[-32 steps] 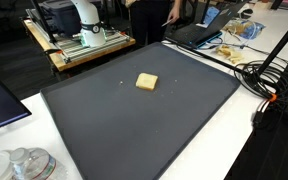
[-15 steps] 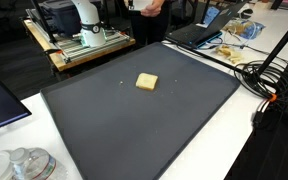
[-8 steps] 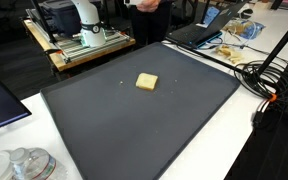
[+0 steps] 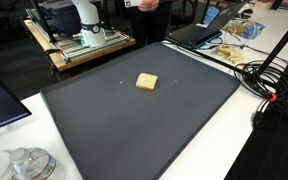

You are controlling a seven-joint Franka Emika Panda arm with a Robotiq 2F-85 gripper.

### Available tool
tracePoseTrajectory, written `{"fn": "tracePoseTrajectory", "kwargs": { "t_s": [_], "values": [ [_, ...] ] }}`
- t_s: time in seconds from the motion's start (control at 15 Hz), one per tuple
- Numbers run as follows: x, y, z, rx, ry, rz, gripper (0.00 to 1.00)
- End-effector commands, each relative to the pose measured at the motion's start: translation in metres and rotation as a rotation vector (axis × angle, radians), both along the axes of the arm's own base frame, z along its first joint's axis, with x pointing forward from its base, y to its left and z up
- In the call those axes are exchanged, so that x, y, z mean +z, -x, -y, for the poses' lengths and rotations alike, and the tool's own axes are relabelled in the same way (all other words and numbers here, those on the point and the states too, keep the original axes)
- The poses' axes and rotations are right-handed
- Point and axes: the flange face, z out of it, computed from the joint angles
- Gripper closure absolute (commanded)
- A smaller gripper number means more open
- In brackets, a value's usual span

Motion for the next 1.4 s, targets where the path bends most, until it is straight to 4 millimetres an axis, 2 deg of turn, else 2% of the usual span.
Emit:
{"fn": "tracePoseTrajectory", "kwargs": {
  "t_s": [0.0,0.13,0.53,0.67,1.07,1.2,1.33],
  "values": [
    [0.006,0.000,0.003,0.011,-0.012,-0.019,0.99],
    [0.006,0.001,0.002,0.013,-0.009,-0.024,0.97],
    [0.004,-0.002,0.004,-0.009,-0.007,-0.017,0.98],
    [0.003,-0.009,0.011,-0.035,-0.017,-0.022,0.98],
    [0.000,-0.037,0.082,-0.270,-0.044,0.038,0.99],
    [0.010,-0.052,0.094,-0.345,-0.040,0.130,0.99],
    [0.023,-0.066,0.092,-0.393,-0.027,0.236,0.99]
  ]
}}
